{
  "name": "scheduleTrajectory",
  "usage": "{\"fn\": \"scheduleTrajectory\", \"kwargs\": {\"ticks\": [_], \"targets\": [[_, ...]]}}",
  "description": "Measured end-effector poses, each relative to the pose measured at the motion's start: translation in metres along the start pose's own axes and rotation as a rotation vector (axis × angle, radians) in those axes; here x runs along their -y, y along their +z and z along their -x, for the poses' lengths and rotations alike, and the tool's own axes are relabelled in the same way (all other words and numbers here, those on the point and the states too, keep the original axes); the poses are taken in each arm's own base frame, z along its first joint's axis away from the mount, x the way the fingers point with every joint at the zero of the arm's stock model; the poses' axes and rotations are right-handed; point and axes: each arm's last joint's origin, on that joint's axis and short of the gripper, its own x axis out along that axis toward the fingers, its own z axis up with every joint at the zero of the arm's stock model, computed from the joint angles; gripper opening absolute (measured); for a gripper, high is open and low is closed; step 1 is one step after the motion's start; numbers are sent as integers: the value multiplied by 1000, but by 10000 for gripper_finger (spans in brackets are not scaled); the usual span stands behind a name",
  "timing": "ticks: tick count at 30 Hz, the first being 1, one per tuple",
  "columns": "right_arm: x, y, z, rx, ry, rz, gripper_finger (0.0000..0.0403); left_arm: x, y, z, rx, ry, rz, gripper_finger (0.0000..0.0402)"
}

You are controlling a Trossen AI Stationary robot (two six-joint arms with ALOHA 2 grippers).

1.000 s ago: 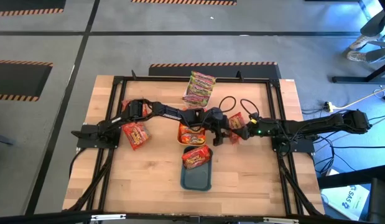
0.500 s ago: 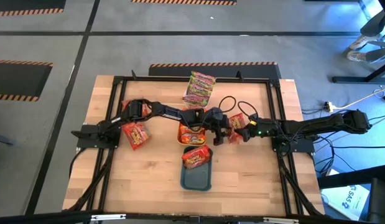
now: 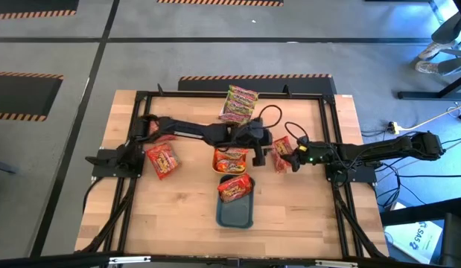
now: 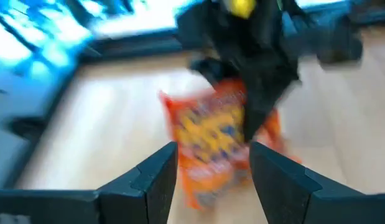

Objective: Sort Maruchan noodles
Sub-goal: Put the orange noodle pack into the blue bin

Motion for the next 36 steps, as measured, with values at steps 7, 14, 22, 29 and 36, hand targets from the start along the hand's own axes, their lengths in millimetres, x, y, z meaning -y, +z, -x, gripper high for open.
{"fn": "scheduleTrajectory", "kwargs": {"ticks": [7, 14, 22, 29, 36], "targets": [[-6, 5, 0, -3, 21, 79, 105, 2, -1, 57, -28, 142, -33, 192], [-19, 18, 2, 34, 59, 127, 107, 19, -40, 132, 113, 149, 1, 192], [-53, 46, 9, 92, 187, 173, 107, 45, -83, 204, 187, 108, 66, 192], [-106, 67, 17, 137, 301, 291, 111, 62, -120, 233, 198, 16, 125, 192], [-166, 73, 2, 85, 392, 506, 112, 74, -143, 236, 156, -36, 165, 192]]}}
